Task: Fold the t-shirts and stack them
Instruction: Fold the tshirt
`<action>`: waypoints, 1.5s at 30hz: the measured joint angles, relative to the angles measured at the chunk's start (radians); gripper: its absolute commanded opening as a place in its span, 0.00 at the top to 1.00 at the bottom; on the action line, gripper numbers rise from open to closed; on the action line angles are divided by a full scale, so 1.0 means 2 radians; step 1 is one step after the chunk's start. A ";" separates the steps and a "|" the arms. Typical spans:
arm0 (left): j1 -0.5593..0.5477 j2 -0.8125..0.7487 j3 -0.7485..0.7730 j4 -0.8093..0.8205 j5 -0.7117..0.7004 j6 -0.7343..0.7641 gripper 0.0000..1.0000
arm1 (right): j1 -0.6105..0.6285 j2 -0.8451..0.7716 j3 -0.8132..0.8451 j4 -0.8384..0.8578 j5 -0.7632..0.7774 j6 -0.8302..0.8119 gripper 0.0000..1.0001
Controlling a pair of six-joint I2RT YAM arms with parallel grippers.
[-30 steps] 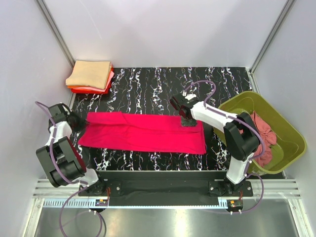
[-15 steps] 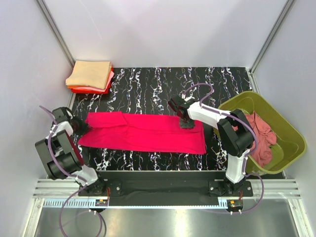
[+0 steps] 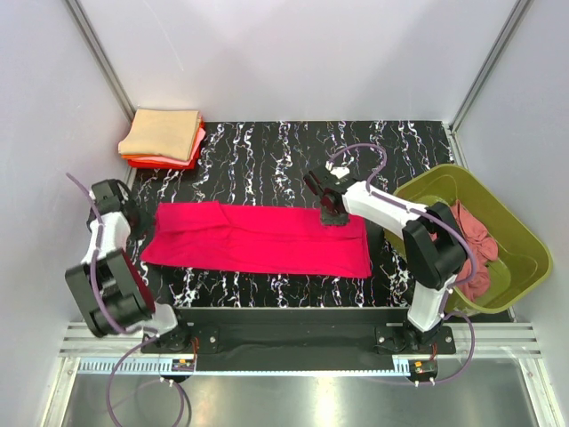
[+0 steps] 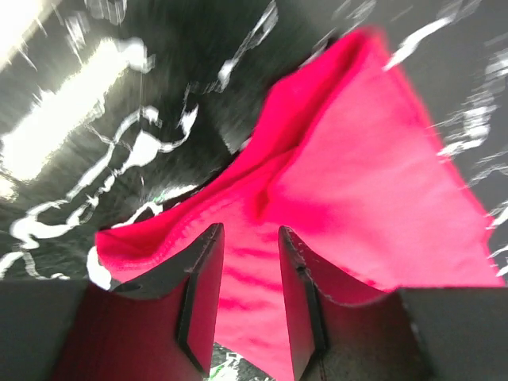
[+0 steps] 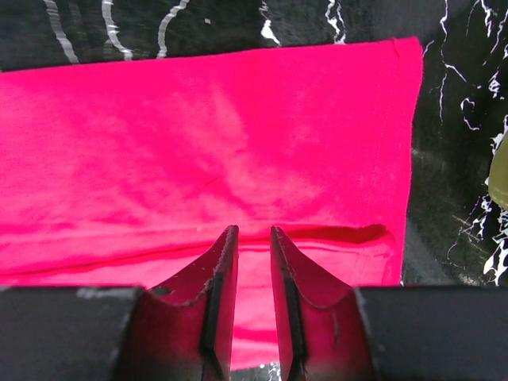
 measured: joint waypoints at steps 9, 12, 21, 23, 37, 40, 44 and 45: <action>-0.128 -0.088 -0.020 0.028 -0.004 -0.014 0.65 | 0.003 -0.028 0.000 0.014 -0.022 -0.031 0.69; -0.153 -0.068 -0.044 0.041 0.010 -0.032 0.65 | 0.003 -0.029 0.000 0.019 -0.031 -0.045 0.69; -0.157 0.046 -0.050 0.052 0.002 -0.065 0.62 | 0.003 -0.035 -0.004 0.029 -0.054 -0.066 0.69; -0.157 0.054 -0.042 0.054 -0.009 -0.068 0.62 | 0.003 -0.036 -0.010 0.031 -0.053 -0.069 0.69; -0.121 0.110 0.033 0.027 -0.041 -0.071 0.58 | 0.003 -0.050 -0.046 0.039 -0.065 -0.124 0.68; -0.115 0.111 0.043 0.017 -0.046 -0.061 0.57 | 0.003 -0.050 -0.049 0.039 -0.065 -0.126 0.71; -0.114 0.112 0.056 0.013 -0.049 -0.053 0.57 | 0.003 -0.050 -0.063 0.039 -0.065 -0.124 0.74; -0.114 0.113 0.058 0.014 -0.048 -0.052 0.57 | 0.003 -0.049 -0.066 0.038 -0.065 -0.121 0.74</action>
